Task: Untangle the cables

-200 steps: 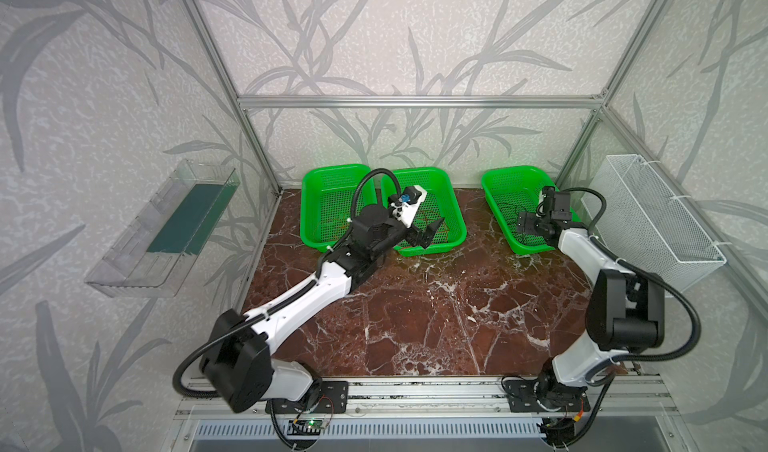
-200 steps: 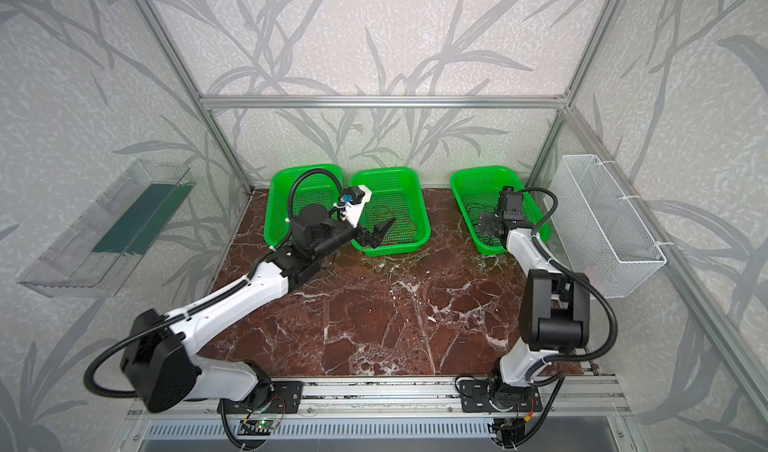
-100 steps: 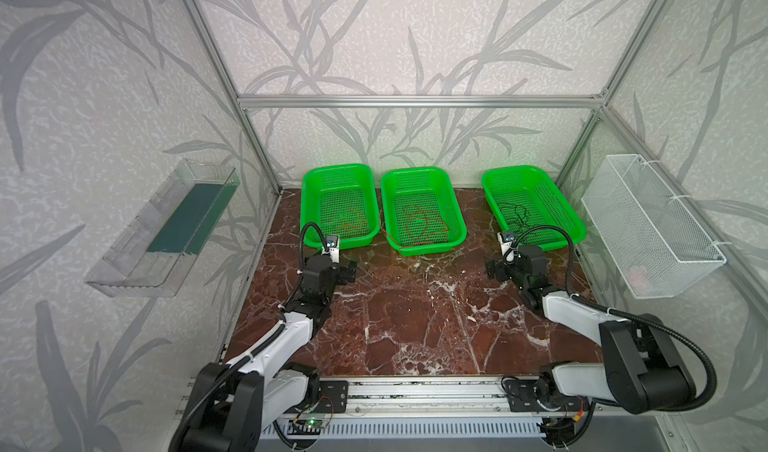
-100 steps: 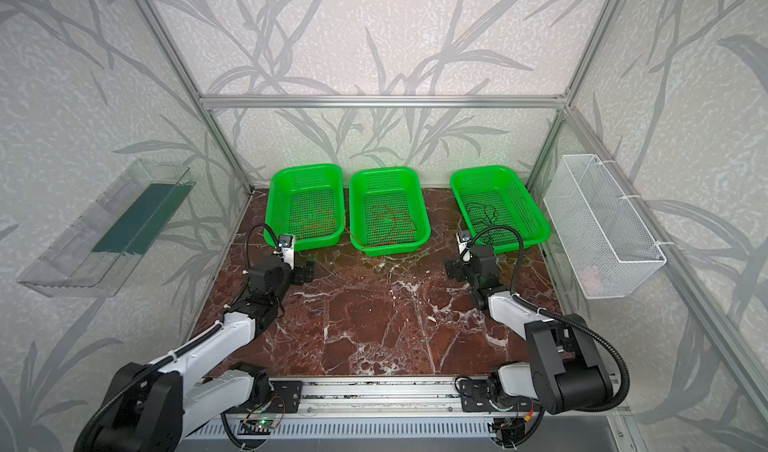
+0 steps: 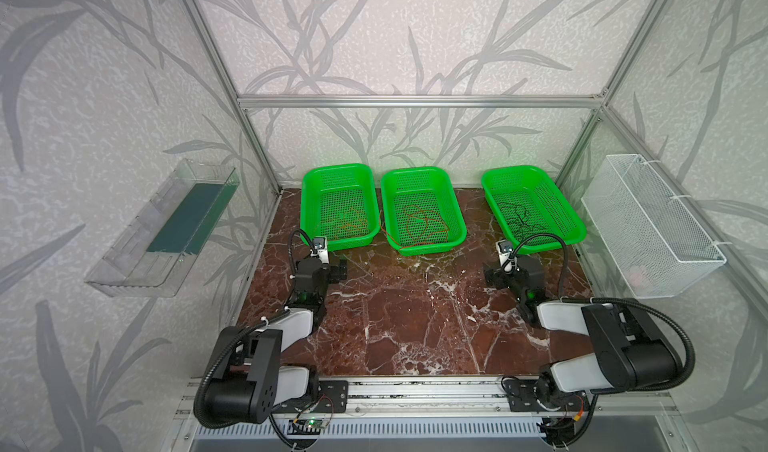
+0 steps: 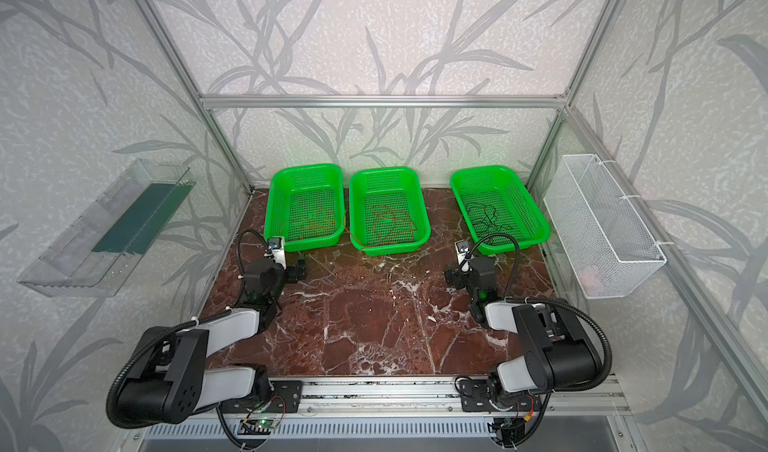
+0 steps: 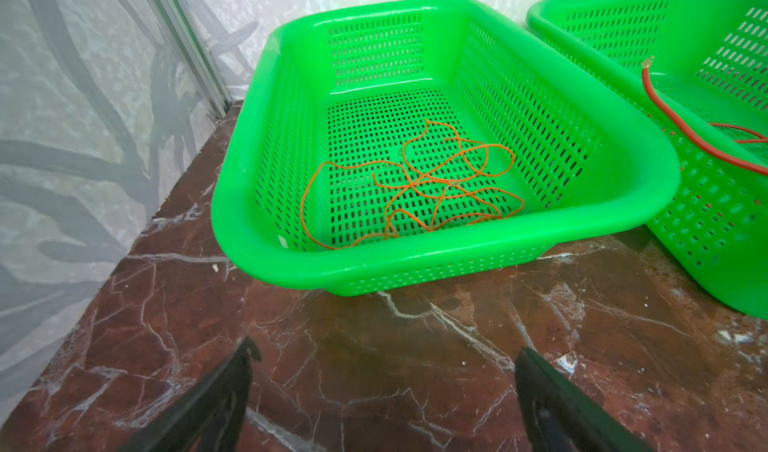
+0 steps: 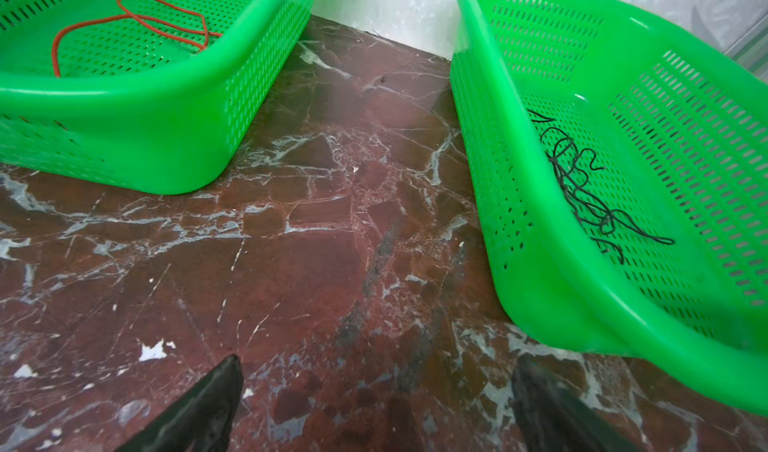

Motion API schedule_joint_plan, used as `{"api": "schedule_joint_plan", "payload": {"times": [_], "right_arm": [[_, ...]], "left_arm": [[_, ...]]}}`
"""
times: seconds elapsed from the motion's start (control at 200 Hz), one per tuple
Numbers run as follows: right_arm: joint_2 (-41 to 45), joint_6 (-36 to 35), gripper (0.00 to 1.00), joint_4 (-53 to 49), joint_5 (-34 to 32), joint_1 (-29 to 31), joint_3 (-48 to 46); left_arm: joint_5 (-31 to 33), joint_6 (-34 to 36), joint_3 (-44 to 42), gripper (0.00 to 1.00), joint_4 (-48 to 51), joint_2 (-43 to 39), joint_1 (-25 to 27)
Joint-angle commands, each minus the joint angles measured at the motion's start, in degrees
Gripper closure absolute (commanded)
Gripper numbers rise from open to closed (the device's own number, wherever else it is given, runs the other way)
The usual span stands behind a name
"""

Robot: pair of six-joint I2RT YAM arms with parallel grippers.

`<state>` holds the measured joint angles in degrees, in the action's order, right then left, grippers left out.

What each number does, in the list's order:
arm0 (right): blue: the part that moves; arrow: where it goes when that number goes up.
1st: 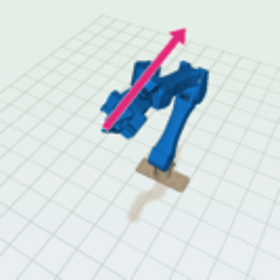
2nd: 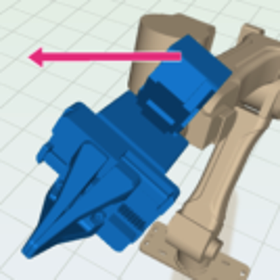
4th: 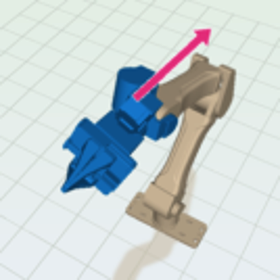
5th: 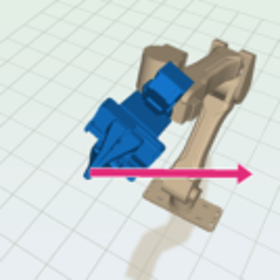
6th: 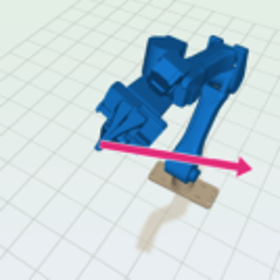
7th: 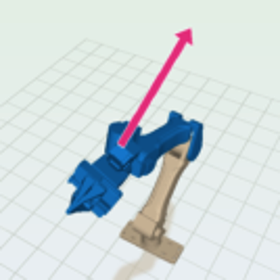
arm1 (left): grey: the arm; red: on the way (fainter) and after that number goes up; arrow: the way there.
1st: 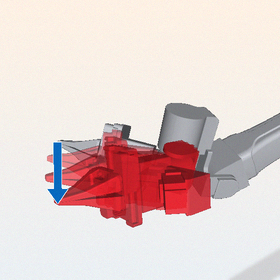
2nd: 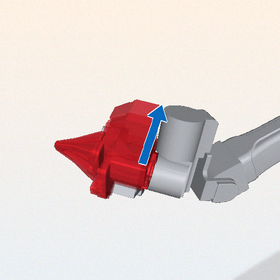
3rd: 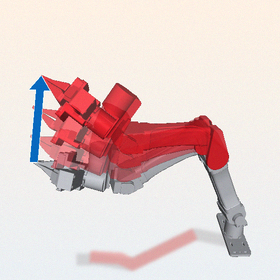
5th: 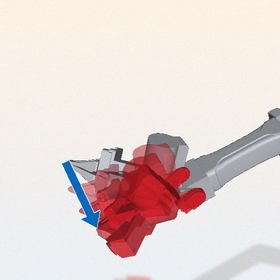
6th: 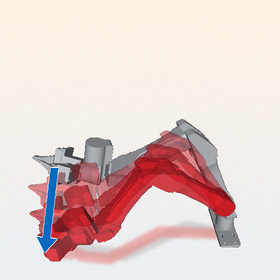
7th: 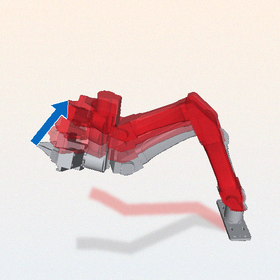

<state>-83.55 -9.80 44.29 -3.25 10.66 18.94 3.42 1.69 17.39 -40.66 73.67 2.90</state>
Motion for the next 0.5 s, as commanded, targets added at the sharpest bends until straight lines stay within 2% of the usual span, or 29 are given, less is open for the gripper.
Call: {"api": "schedule_joint_plan", "payload": {"times": [0.0, 0.04, 0.105, 0.145, 0.19, 0.235, 0.3, 0.39, 0.495], "right_arm": [[-1.3, 0.1, 0.01, 8.7, 2.1, -1.1, -0.1], [-4.4, -0.5, 0.01, 14.6, 3.1, -1.2, -1.4], [-8.6, -0.2, 0.01, 24.4, 2.6, -1.1, -3.3], [-6.9, -0.2, 0.01, 21.1, 3.0, -1.2, -3.3], [-4.2, -0.5, 0.01, 15.2, 3.5, -1.2, -2.2], [-3.0, -0.8, 0.01, 11.5, 4.3, -1.4, -1.2], [-5.0, -0.2, 0.01, 16.0, 4.3, -1.5, -1.9], [-5.8, -0.2, 0.01, 17.9, 4.1, -1.5, -2.4], [-4.1, -0.3, 0.01, 13.5, 4.1, -1.5, -1.3]], "left_arm": [[-2.8, 2.1, -0.2, 0.01, -4.4, 0.6, -2.3], [-3.5, -0.3, 1.1, 0.01, -5.3, 3.1, -3.3], [-7.3, 0.1, 0.2, 0.01, -14.0, 9.9, -4.1], [-9.5, 0.5, -0.4, 0.01, -19.6, 14.1, -4.7], [-8.4, -0.7, 0.3, 0.01, -21.5, 16.5, -5.2], [-4.4, -1.9, 1.9, 0.01, -16.8, 15.6, -5.2], [4.0, -4.3, 4.0, 0.01, -13.5, 15.8, -5.1], [2.2, -3.4, 1.9, 0.01, -18.0, 16.0, -5.0], [-0.5, -2.3, 4.0, 0.01, -13.6, 15.9, -4.9]]}}
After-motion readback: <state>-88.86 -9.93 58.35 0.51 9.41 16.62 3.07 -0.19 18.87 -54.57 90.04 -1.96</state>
